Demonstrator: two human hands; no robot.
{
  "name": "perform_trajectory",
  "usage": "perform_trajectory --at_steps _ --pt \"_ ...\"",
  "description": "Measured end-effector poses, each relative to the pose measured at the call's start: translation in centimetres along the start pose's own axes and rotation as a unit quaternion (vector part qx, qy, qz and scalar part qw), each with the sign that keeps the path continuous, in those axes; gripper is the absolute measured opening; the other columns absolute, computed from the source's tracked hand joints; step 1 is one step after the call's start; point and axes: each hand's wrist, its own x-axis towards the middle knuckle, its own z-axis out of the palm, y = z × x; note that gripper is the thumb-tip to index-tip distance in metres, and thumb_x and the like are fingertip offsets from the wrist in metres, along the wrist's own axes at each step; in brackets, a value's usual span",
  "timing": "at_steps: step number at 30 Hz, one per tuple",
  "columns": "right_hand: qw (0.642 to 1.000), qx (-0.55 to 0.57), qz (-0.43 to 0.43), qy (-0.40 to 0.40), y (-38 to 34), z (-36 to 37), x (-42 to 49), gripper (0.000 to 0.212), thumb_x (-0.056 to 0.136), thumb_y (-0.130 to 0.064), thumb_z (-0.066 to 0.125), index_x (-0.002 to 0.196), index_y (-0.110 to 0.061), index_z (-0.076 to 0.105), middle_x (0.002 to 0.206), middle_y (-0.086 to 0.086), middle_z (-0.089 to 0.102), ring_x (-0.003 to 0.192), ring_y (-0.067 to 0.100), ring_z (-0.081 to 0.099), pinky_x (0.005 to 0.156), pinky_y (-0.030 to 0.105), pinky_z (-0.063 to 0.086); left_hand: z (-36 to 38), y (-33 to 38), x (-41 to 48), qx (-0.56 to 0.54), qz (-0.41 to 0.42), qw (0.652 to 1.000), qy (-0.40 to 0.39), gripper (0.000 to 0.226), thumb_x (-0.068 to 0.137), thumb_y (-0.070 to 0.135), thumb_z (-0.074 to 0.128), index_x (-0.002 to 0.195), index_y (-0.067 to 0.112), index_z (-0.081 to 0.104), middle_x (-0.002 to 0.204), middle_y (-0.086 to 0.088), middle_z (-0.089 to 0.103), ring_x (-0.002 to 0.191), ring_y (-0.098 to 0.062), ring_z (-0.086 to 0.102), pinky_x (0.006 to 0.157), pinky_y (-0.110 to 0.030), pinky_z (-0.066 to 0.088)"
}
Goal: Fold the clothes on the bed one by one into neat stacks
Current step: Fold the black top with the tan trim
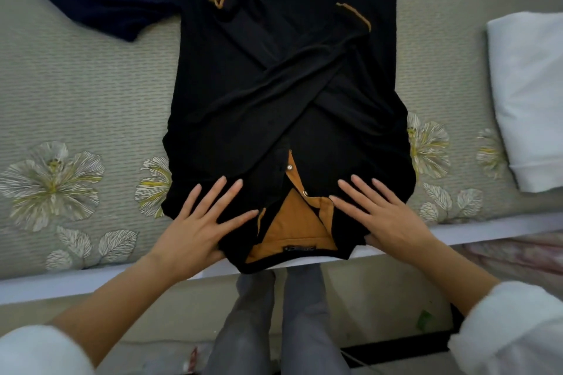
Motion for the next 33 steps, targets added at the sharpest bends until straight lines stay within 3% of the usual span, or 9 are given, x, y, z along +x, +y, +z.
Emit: perform_trajectory --at_steps 5,9,11,13,15,19,24,28,33 --pt "0.97 0.239 0.045 -0.005 0.1 -1.2 0.4 0.082 0.091 -0.015 0.052 0.141 -0.058 0.004 0.157 -0.003 0.024 0.146 0.008 0.011 0.121 0.036 0.016 -1.6 -0.3 1.7 -0.11 0.013 0.994 0.009 0.042 0.083 0.034 0.055 0.125 0.028 0.062 0.158 0.004 0.014 0.147 -0.021 -0.011 0.118 -0.036 -0.008" --pt "0.873 0.458 0.168 -0.018 0.3 -4.3 1.1 0.044 0.1 -0.027 0.044 0.133 -0.057 0.043 0.121 0.006 0.066 0.117 0.024 0.057 0.101 0.039 0.045 -4.1 -0.4 3.0 -0.34 -0.109 0.934 0.0 0.032 0.096 0.019 0.05 0.125 0.011 0.061 0.129 0.007 0.055 0.138 -0.004 0.026 0.112 -0.012 0.015" --pt "0.857 0.476 0.19 -0.06 1.1 -5.2 1.2 0.024 0.099 -0.029 0.047 0.112 -0.029 0.067 0.105 0.003 0.07 0.106 0.021 0.062 0.094 0.033 0.045 -6.0 -0.3 3.5 -0.413 -0.168 0.894 -0.047 0.035 0.097 0.031 0.049 0.073 0.015 0.068 0.078 0.01 0.068 0.08 -0.005 0.062 0.08 -0.027 0.048" --pt "0.829 0.511 0.202 -0.102 1.6 -6.2 1.0 0.023 0.097 -0.027 0.051 0.09 -0.021 0.071 0.094 -0.001 0.071 0.095 0.014 0.063 0.084 0.028 0.043 -7.4 -0.2 3.7 -0.444 -0.2 0.867 -0.104 0.053 0.096 0.041 0.049 0.047 0.02 0.045 0.047 0.011 0.043 0.047 -0.004 0.039 0.049 -0.019 0.035" --pt "0.808 0.531 0.2 -0.158 1.8 -6.9 0.4 0.029 0.095 -0.022 0.053 0.072 -0.026 0.07 0.08 -0.012 0.07 0.083 0.004 0.063 0.077 0.022 0.042 -8.2 0.3 3.4 -0.461 -0.192 0.844 -0.198 0.057 0.093 0.049 0.05 0.045 0.02 0.048 0.046 0.011 0.043 0.044 -0.004 0.039 0.044 -0.013 0.031" --pt "0.743 0.569 0.213 -0.28 1.9 -7.0 -0.8 0.033 0.091 -0.011 0.052 0.06 -0.019 0.063 0.073 0.011 0.06 0.07 0.028 0.058 0.066 0.034 0.047 -8.0 1.4 2.2 -0.55 -0.216 0.734 -0.336 0.042 0.079 0.059 0.063 0.071 0.018 0.071 0.072 0.002 0.072 0.065 -0.009 0.068 0.06 -0.018 0.052" --pt "0.794 0.532 0.203 -0.213 4.6 -8.7 0.2 0.014 0.089 -0.018 0.056 0.082 -0.009 0.065 0.089 0.001 0.063 0.08 0.011 0.062 0.077 0.023 0.048 -9.5 -0.4 3.2 -0.646 -0.301 0.653 -0.257 0.037 0.068 0.045 0.069 0.087 0.014 0.076 0.089 -0.003 0.075 0.086 -0.018 0.072 0.065 -0.022 0.054" --pt "0.749 0.613 0.203 -0.145 8.3 -12.2 3.2 0.025 0.089 -0.016 0.057 0.074 -0.023 0.076 0.084 -0.002 0.073 0.079 0.009 0.069 0.067 0.015 0.05 -13.2 -4.1 5.9 -0.703 -0.325 0.599 -0.203 0.042 0.073 0.039 0.065 0.102 0.01 0.074 0.111 -0.011 0.07 0.1 -0.026 0.068 0.082 -0.034 0.05" --pt "0.709 0.661 0.233 -0.08 13.5 -16.2 9.3 0.018 0.086 -0.022 0.061 0.096 -0.013 0.072 0.094 0.008 0.075 0.082 0.02 0.073 0.058 0.021 0.055 -19.4 -8.7 11.4 -0.681 -0.334 0.635 -0.149 0.043 0.072 0.042 0.06 0.098 0.011 0.076 0.104 -0.01 0.073 0.088 -0.025 0.072 0.077 -0.036 0.048"
